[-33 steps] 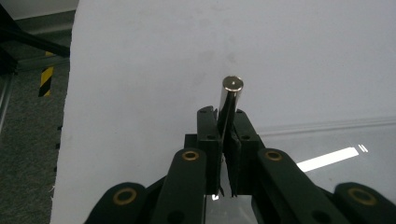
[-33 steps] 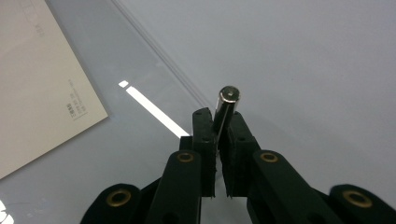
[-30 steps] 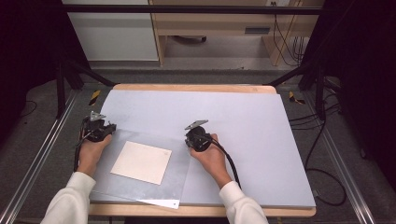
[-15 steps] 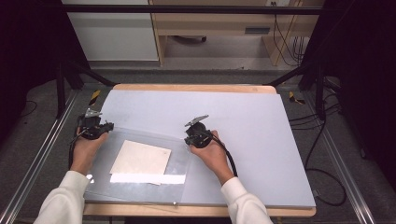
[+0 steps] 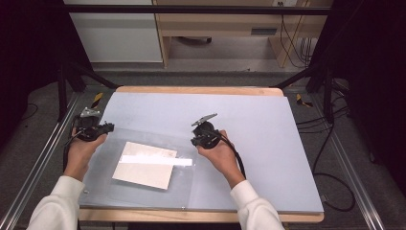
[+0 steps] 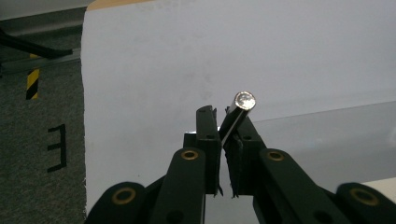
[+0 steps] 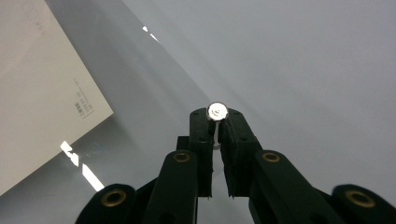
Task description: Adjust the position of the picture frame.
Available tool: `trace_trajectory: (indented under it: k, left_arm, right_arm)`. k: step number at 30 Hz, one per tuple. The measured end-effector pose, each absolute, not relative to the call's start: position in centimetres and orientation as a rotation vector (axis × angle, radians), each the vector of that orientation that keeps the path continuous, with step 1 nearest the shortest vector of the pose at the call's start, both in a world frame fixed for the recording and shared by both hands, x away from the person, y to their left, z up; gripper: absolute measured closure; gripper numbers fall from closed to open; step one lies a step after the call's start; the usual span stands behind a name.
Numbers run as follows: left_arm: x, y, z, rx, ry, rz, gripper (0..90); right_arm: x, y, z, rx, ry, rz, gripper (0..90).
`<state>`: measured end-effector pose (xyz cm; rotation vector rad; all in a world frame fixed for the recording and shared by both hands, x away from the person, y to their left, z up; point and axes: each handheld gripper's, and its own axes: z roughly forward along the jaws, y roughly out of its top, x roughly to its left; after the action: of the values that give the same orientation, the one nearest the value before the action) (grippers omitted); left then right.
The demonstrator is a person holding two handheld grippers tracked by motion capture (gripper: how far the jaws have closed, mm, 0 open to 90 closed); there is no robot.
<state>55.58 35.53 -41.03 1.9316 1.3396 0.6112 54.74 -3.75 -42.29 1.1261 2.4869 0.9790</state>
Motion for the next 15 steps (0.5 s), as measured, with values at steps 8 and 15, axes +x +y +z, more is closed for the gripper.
trace_trajectory:
  k: [8, 15]
  left_arm:
    - [55.2, 32.9, -39.2, 1.938, 1.309, 0.605, 83.7]
    - [55.8, 29.9, -38.3, 1.928, 1.291, 0.587, 83.7]
  right_arm:
    - [54.4, -6.2, -39.9, 1.133, 2.453, 0.961, 83.6]
    - [54.3, -9.7, -38.0, 1.154, 2.409, 0.96, 83.1]
